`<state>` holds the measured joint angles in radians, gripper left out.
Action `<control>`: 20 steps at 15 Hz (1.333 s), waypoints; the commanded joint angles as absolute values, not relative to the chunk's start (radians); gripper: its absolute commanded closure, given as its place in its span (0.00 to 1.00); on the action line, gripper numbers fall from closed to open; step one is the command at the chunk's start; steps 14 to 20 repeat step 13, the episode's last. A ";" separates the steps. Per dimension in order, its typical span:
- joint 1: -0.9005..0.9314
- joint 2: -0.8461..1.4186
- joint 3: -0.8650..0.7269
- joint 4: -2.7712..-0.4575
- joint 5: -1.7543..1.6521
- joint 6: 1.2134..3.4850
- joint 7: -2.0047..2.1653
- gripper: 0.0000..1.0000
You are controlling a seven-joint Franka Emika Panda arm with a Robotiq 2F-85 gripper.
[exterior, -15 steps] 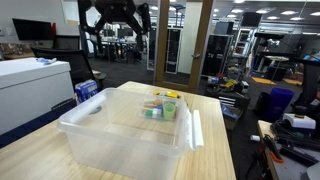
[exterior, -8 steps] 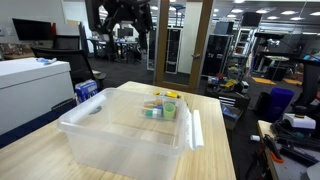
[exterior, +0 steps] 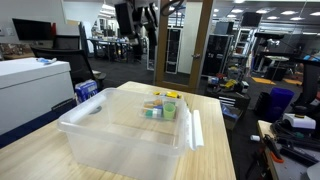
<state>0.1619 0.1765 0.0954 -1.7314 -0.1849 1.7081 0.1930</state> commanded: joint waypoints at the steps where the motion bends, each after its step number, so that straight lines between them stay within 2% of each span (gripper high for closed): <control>1: 0.155 0.051 0.104 -1.888 -0.269 1.809 0.064 0.00; 5: 0.105 -0.040 0.083 -1.993 -0.075 2.015 -0.094 0.00; 6: 0.096 -0.045 0.073 -1.997 -0.003 2.024 -0.132 0.00; 7: 0.112 0.001 0.088 -1.940 -0.078 1.976 -0.052 0.00; 20: 0.099 -0.018 0.077 -1.956 -0.034 1.989 -0.091 0.00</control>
